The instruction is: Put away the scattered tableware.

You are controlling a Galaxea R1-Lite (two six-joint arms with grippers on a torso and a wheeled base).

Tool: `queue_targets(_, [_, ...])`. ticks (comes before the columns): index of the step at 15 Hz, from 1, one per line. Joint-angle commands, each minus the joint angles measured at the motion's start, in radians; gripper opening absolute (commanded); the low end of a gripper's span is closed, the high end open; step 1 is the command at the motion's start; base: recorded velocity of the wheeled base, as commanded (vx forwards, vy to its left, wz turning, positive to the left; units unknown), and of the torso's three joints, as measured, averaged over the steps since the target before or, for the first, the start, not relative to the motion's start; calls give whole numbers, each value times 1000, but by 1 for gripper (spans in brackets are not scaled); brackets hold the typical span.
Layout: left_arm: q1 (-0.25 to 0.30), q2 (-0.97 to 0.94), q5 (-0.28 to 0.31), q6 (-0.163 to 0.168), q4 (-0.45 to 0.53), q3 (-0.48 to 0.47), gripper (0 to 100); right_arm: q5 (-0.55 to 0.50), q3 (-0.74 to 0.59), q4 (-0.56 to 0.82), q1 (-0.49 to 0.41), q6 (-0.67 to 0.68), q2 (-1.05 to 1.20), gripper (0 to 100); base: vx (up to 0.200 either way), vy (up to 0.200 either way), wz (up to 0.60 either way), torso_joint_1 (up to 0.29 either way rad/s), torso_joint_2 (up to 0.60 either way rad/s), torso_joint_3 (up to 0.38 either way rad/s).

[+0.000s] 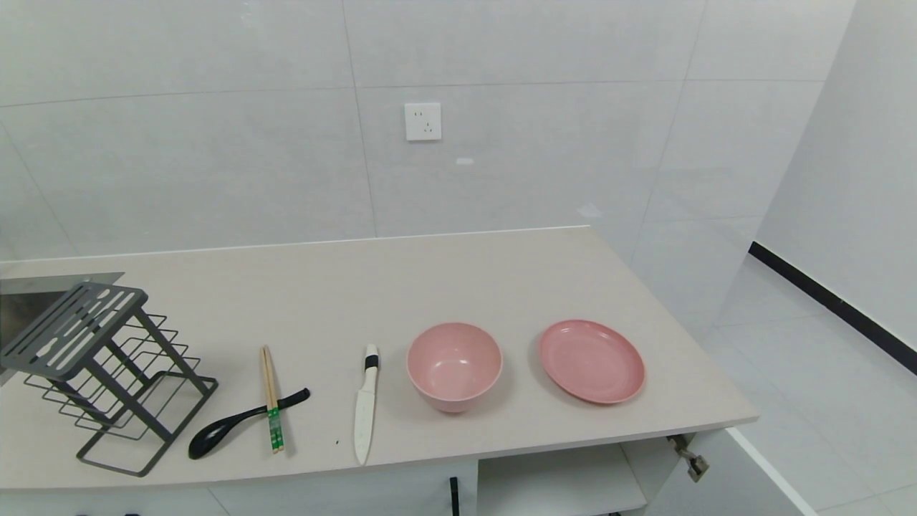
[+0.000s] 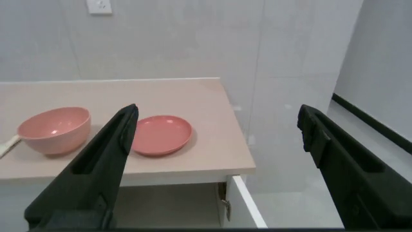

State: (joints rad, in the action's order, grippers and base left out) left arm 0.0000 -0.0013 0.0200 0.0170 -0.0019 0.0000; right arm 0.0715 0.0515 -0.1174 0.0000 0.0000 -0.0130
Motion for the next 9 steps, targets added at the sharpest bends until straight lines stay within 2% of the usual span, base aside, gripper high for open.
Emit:
queue_targets(1, [0, 1, 0, 0, 0, 0, 100, 73, 67, 65, 31, 3, -102, 100, 0, 0, 0, 0, 0, 0])
queue_targets(3, [0, 1, 0, 0, 0, 0, 100, 154, 126, 85, 44, 6, -294, 100, 0, 0, 0, 0, 0, 0])
queue_targets(6, [0, 1, 6, 0, -1, 0, 100, 212, 179, 71, 48, -2, -542, 100, 0, 0, 0, 0, 0, 0])
queue_targets(9, [0, 1, 20, 0, 0, 0, 100, 215, 192, 19, 84, -3, -725, 100, 0, 0, 0, 0, 0, 0])
